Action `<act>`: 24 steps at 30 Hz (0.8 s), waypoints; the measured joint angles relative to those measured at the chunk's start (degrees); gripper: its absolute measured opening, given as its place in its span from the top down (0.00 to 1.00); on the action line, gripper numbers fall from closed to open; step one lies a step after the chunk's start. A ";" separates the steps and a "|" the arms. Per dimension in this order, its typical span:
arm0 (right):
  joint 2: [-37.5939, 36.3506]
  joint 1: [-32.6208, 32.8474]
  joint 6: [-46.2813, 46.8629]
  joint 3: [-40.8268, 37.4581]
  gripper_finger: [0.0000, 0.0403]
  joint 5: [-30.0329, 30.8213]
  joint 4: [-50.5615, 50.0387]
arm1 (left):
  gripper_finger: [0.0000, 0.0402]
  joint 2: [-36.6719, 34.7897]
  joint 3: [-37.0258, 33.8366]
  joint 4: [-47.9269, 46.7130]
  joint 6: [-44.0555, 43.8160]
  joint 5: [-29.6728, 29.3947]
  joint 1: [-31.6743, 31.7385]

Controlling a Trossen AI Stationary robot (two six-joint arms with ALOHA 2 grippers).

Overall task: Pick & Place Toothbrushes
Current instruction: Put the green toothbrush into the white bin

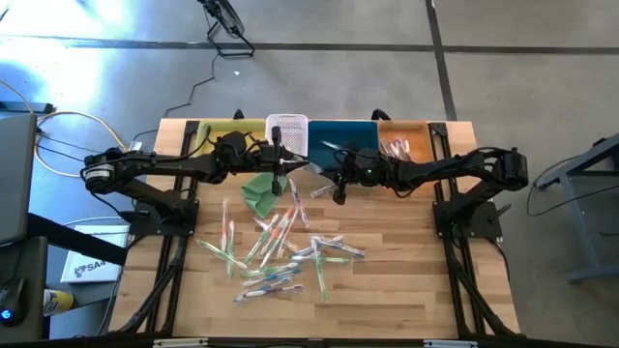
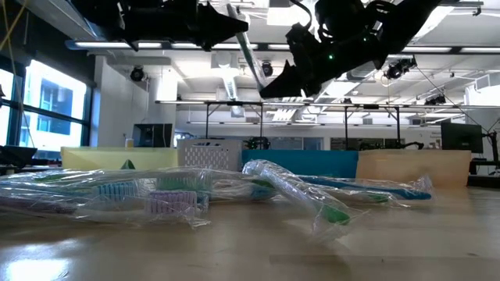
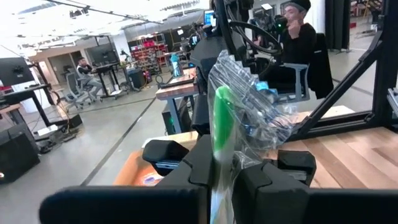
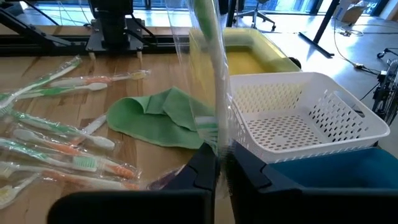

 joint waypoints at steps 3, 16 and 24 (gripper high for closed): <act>0.00 -0.02 0.47 0.00 0.89 -0.35 0.07 | 0.95 0.00 0.00 -0.11 0.00 0.15 0.00; -2.80 0.63 0.58 0.07 0.52 -1.48 -4.11 | 0.95 -0.02 -0.02 -1.11 1.06 0.43 1.77; -11.76 0.80 0.51 0.07 0.46 0.24 -18.10 | 0.95 -0.04 -0.02 -1.45 -1.34 5.31 9.42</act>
